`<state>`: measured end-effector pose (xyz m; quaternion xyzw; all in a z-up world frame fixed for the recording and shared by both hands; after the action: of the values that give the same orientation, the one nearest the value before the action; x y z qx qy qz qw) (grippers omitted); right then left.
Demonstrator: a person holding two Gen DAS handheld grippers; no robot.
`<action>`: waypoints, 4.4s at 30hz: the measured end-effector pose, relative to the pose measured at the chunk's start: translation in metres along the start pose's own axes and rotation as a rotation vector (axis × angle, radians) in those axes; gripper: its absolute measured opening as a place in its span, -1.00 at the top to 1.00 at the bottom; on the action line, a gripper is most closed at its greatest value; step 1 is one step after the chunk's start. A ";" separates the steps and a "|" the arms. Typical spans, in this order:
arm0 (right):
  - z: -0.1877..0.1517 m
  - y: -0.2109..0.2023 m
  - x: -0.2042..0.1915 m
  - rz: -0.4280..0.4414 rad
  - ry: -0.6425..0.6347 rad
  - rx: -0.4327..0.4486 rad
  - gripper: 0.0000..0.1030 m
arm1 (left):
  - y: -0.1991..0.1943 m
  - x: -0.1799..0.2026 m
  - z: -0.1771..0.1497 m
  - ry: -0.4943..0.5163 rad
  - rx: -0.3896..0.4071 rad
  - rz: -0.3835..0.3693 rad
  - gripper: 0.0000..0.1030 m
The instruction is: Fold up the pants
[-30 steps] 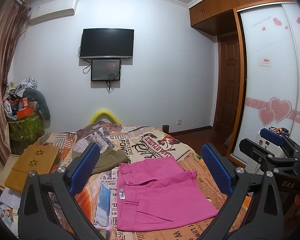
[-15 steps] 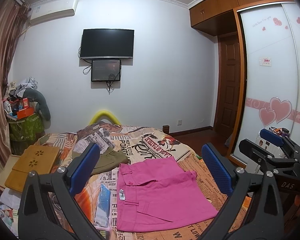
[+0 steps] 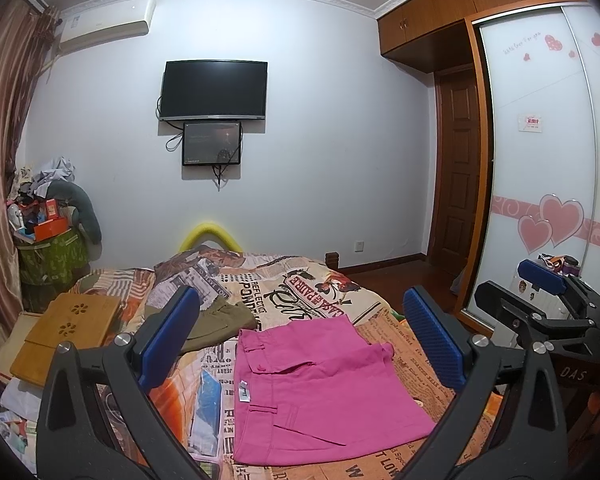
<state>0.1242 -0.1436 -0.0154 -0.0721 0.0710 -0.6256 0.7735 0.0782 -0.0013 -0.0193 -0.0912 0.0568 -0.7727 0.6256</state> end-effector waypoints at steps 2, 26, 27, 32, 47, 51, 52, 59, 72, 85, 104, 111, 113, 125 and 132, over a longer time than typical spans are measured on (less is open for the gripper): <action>0.001 0.000 0.000 0.001 0.000 -0.001 -0.99 | 0.000 0.001 0.000 0.001 0.000 0.000 -1.00; -0.007 0.013 0.004 -0.008 0.005 -0.033 -0.99 | 0.020 -0.006 -0.005 -0.017 -0.037 0.001 -1.00; -0.009 0.016 0.005 -0.011 0.003 -0.037 -0.99 | 0.025 -0.008 -0.007 -0.022 -0.047 0.000 -1.00; -0.028 0.044 0.012 -0.046 -0.017 -0.096 -0.99 | 0.058 -0.026 -0.027 -0.051 -0.124 0.018 -1.00; -0.121 0.146 0.057 -0.111 -0.042 -0.416 -0.99 | 0.181 -0.106 -0.136 -0.100 -0.475 0.090 -1.00; -0.140 0.166 0.067 -0.105 -0.036 -0.496 -0.99 | 0.207 -0.127 -0.161 -0.135 -0.533 0.072 -1.00; -0.144 0.170 0.068 -0.099 -0.037 -0.509 -0.99 | 0.213 -0.132 -0.167 -0.146 -0.549 0.064 -1.00; -0.170 0.203 0.074 -0.060 -0.044 -0.606 -0.89 | 0.253 -0.161 -0.204 -0.178 -0.686 0.054 -0.60; -0.212 0.239 0.069 0.046 -0.054 -0.761 -0.26 | 0.285 -0.164 -0.243 -0.251 -0.845 -0.042 0.08; -0.229 0.248 0.051 0.150 -0.070 -0.827 0.20 | 0.287 -0.157 -0.254 -0.280 -0.905 -0.126 0.58; -0.231 0.239 0.057 0.087 -0.172 -0.798 0.96 | 0.251 -0.163 -0.251 -0.244 -0.857 -0.014 0.88; -0.238 0.239 0.054 0.073 -0.207 -0.824 0.96 | 0.244 -0.161 -0.252 -0.236 -0.855 0.006 0.88; -0.235 0.237 0.054 0.069 -0.199 -0.830 0.96 | 0.243 -0.161 -0.248 -0.236 -0.857 -0.002 0.88; -0.171 0.242 0.079 0.027 -0.061 -0.706 0.23 | 0.263 -0.194 -0.202 -0.251 -0.778 0.048 0.76; -0.169 0.274 0.090 -0.010 -0.008 -0.709 0.22 | 0.297 -0.196 -0.217 -0.256 -0.815 0.035 0.32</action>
<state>0.3718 -0.1790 -0.2372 -0.3390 0.2802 -0.5656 0.6976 0.3555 0.1221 -0.3045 -0.4253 0.2810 -0.6586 0.5535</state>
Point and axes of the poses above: each gripper's, at about its wrist camera, not at the fingertips, and y roughly the way its jaws point, x to its right, z to its top, the point moved 7 cm from there along y, roughly the way its jaws point, and after that the axes turned 13 degrees about -z, right-handed, at the moved point
